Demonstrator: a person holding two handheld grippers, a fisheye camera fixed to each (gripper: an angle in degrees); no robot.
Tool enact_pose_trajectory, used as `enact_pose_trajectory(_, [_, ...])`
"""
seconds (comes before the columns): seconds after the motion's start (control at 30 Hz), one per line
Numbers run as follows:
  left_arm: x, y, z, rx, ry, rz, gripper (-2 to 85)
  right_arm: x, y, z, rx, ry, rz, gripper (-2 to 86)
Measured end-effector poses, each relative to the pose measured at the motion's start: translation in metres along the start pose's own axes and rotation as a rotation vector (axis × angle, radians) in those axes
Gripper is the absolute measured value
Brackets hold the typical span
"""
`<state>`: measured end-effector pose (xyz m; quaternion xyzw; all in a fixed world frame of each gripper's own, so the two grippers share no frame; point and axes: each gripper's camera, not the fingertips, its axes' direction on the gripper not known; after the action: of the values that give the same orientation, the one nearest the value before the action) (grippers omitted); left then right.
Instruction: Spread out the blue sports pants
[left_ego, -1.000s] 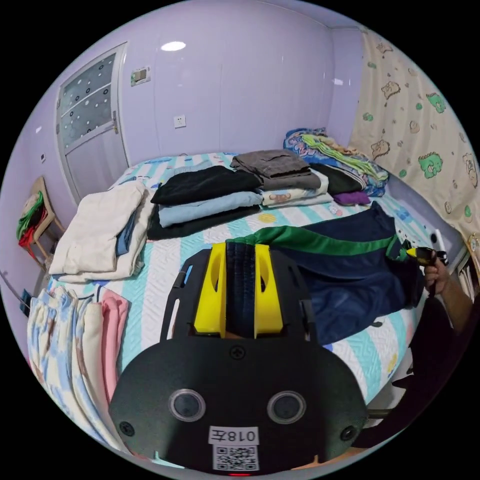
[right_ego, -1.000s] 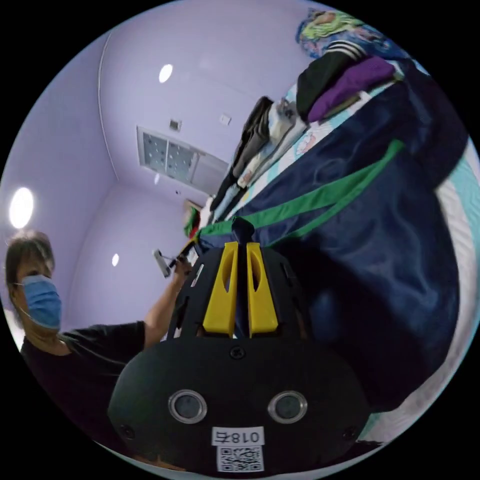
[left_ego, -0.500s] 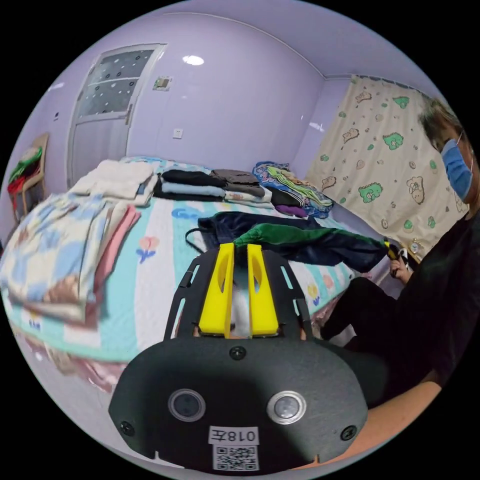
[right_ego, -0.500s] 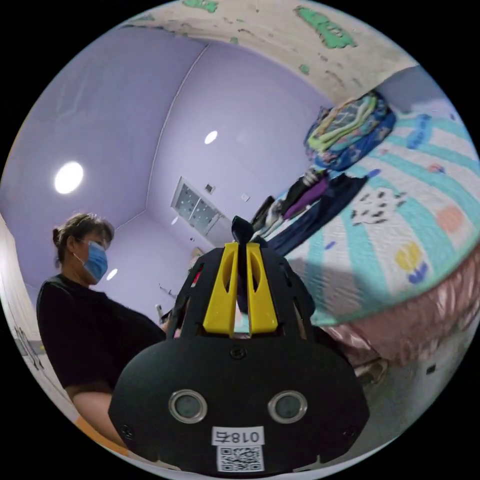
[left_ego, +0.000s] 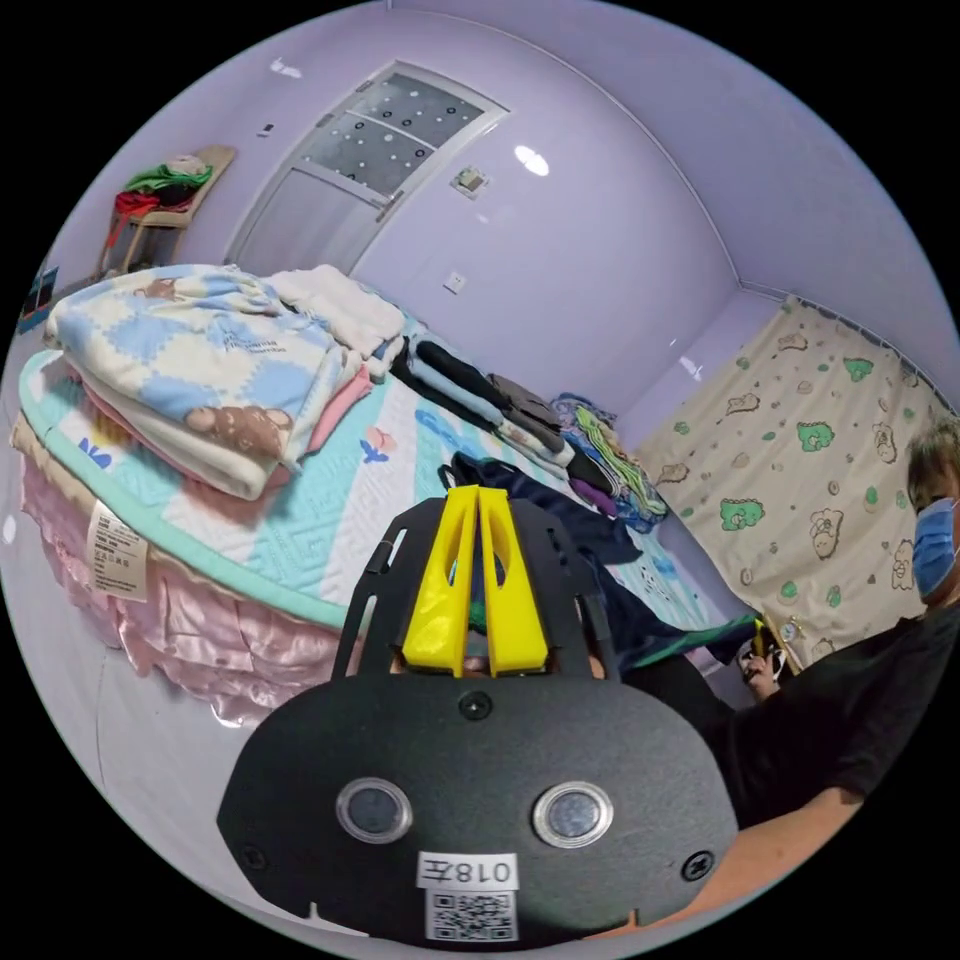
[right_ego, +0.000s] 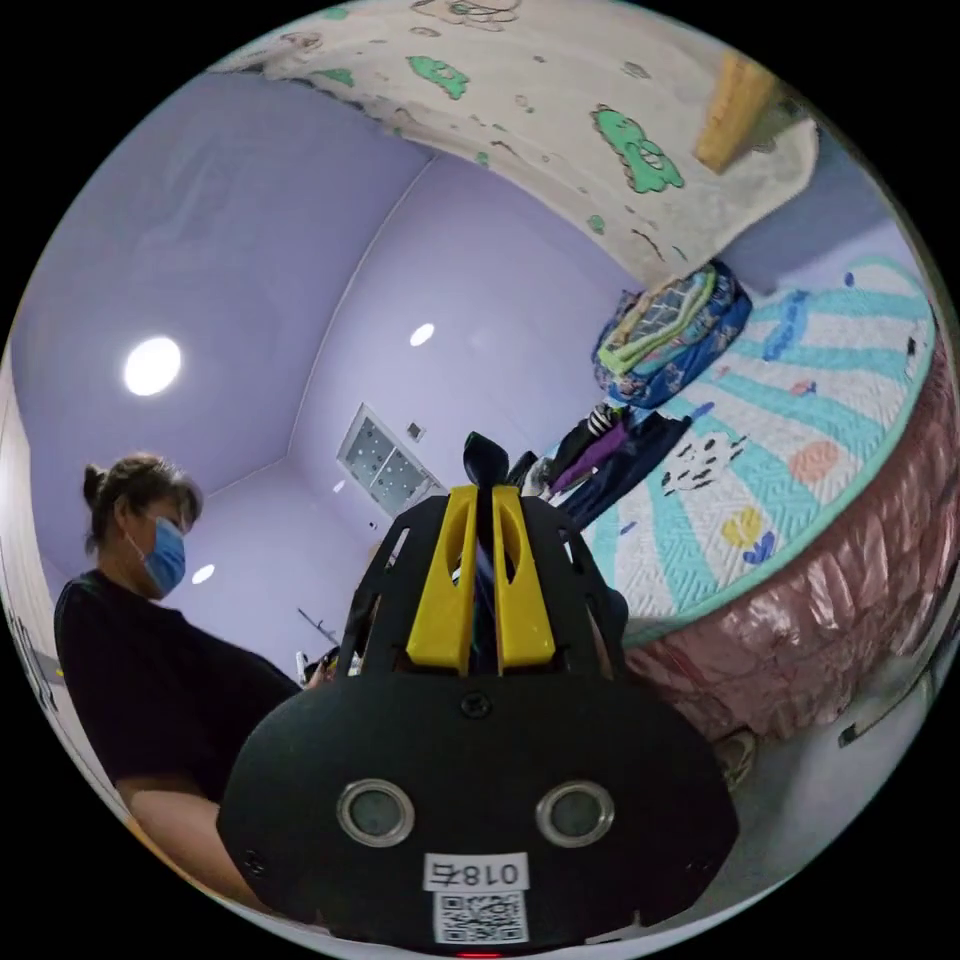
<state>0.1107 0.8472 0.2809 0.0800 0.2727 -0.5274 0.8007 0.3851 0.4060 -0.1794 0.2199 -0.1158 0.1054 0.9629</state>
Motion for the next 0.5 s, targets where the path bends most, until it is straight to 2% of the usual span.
enact_pose_trajectory(0.13, [0.010, 0.018, 0.027, -0.188, 0.010, 0.035, 2.9, 0.000, 0.007, -0.007, -0.192, 0.151, 0.007, 0.0])
enact_pose_trajectory(0.23, [0.023, 0.022, 0.047, -0.262, 0.023, 0.066, 4.4, 0.001, 0.008, -0.006, -0.281, 0.196, 0.014, -0.3])
enact_pose_trajectory(0.4, [0.049, -0.006, 0.062, -0.240, 0.065, 0.115, 4.6, -0.020, -0.019, -0.003, -0.331, 0.222, -0.070, -0.4])
enact_pose_trajectory(0.5, [0.066, -0.031, 0.067, -0.203, 0.095, 0.139, 4.5, -0.050, -0.038, 0.000, -0.356, 0.219, -0.202, -0.3])
